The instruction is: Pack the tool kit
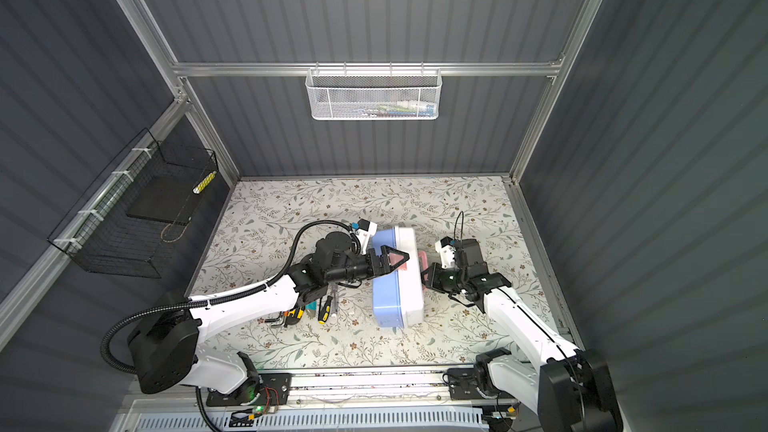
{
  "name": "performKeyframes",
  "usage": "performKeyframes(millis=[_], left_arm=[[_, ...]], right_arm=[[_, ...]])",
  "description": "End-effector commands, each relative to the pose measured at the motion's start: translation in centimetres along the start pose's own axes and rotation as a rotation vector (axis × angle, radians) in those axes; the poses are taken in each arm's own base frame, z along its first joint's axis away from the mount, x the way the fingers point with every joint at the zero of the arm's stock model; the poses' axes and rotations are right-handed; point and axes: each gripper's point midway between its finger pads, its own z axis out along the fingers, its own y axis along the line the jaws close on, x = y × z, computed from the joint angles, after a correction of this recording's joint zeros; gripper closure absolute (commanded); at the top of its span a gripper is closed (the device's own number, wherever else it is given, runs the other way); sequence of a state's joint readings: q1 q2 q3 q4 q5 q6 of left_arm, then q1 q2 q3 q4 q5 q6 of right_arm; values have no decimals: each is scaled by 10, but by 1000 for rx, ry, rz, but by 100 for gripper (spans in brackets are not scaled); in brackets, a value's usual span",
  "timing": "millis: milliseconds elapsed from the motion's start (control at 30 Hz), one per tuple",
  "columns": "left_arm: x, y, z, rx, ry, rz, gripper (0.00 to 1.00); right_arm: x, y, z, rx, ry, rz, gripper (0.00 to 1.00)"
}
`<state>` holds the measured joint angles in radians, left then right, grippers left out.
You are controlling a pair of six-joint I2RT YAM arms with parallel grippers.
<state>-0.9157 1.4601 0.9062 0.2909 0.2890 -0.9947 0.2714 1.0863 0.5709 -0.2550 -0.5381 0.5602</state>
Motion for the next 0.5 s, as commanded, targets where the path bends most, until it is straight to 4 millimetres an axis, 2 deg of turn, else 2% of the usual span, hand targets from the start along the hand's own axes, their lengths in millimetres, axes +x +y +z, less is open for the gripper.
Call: performKeyframes(millis=[0, 167, 300, 467], left_arm=[[9, 11, -14, -140, 51, 74, 0], [-14, 14, -56, -322, -29, 224, 1], [-29, 18, -88, -414, -107, 280, 1], [-34, 29, -111, -473, -163, 299, 1]], right_arm=[[-22, 30, -14, -72, -82, -81, 100], [-37, 41, -32, -65, -168, -98, 100], [-43, 52, -46, -73, -202, -107, 100], [-44, 54, -52, -53, -202, -94, 100]])
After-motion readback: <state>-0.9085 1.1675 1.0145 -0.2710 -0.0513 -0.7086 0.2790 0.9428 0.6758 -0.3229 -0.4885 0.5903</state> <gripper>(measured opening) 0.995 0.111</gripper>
